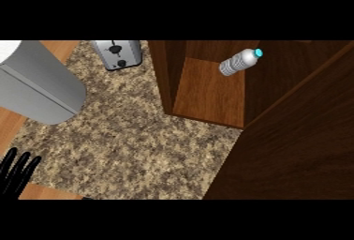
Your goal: Pick up the bottled water, place it into the cabinet and close the cabinet
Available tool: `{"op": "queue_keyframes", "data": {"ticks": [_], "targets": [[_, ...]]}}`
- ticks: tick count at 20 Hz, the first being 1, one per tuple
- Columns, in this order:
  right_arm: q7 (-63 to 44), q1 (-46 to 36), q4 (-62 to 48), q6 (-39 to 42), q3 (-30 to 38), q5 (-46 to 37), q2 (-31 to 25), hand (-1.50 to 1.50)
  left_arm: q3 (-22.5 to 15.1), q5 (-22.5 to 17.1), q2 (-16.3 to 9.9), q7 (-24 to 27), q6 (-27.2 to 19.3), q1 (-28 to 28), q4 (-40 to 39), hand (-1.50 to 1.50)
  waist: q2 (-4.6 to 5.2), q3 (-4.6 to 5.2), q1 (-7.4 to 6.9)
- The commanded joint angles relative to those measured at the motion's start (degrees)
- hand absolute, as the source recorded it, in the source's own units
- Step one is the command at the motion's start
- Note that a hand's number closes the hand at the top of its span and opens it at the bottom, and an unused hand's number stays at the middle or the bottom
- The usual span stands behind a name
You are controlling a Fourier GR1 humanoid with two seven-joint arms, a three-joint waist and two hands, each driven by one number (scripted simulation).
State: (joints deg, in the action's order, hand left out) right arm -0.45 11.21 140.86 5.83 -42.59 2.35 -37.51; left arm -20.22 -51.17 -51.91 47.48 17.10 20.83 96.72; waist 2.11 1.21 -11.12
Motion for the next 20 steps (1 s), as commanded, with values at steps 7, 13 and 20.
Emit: {"op": "queue_keyframes", "data": {"ticks": [7, 13, 20], "targets": [[-10.8, -8.2, -8.7, -3.3, -1.0, 9.7, 13.3, 1.50, 1.2, -1.4, -0.6, -0.1, 1.9, 0.2, 0.3, -1.50, 0.76, -0.39, -1.03], [-14.2, -13.3, -14.3, -2.6, 3.5, 19.8, 18.4, 1.50, 3.3, -2.0, -1.6, -0.1, 2.7, -0.6, -0.8, -1.50, 1.07, -0.53, -0.64], [-16.1, -25.3, -29.1, -2.8, 14.8, 26.8, 23.1, 1.50, 4.7, -4.4, -2.4, -1.1, 4.4, 0.2, -1.4, -1.50, 0.07, -0.83, 0.74]]}}
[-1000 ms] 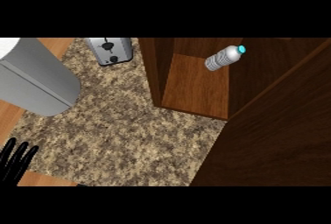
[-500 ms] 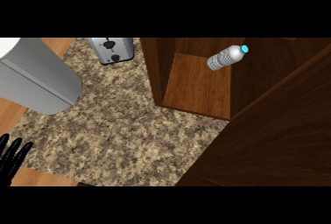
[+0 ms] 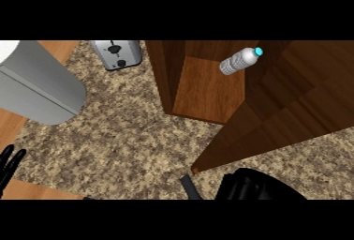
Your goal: Pick up the bottled water, place it into the cabinet and close the cabinet
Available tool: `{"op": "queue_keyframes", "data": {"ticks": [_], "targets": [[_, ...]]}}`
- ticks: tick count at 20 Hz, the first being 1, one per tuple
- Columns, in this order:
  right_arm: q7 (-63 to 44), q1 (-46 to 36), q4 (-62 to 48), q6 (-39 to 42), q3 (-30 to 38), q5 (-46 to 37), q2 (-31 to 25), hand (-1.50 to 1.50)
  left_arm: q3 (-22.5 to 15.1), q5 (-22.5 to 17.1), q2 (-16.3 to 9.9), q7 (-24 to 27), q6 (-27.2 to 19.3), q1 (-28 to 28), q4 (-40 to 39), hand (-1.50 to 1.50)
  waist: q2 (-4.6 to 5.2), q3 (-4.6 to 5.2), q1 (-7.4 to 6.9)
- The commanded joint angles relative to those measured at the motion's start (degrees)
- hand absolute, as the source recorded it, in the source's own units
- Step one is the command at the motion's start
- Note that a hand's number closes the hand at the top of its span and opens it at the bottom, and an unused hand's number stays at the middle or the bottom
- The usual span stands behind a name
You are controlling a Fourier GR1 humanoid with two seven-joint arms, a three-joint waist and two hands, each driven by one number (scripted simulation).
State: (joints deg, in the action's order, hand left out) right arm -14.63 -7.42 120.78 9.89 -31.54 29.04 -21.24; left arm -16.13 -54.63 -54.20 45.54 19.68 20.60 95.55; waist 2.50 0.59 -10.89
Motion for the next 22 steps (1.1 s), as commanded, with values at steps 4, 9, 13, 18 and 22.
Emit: {"op": "queue_keyframes", "data": {"ticks": [4, 9, 13, 18, 22], "targets": [[-3.3, -17.1, -20.9, -12.0, 9.6, -2.5, 10.8, 1.50, 1.5, -1.0, -0.3, 1.5, 3.1, 2.6, -1.7, -1.50, -1.08, -0.28, 1.71], [-2.9, -31.7, -37.9, -14.7, 14.7, -5.6, 14.0, 1.50, 2.3, -1.5, 0.5, 1.2, 3.9, 2.3, -2.4, -1.50, -1.01, -0.39, 3.31], [0.9, -38.4, -50.0, -12.8, 17.4, -6.5, 15.1, 1.50, 2.5, -1.1, 1.1, 0.7, 3.7, 3.5, -1.6, -1.50, -1.14, -0.52, 4.39], [1.6, -42.3, -54.4, -13.0, 18.8, -7.1, 15.4, 1.50, 3.4, -1.8, 1.0, -0.3, 4.2, 3.6, -0.1, -1.50, -1.27, -0.52, 4.90], [2.8, -43.4, -56.2, -12.6, 18.8, -7.1, 16.6, 1.50, 3.9, -0.9, 1.8, 0.6, 6.1, 3.7, -2.2, -1.50, -1.33, -0.43, 5.28]]}}
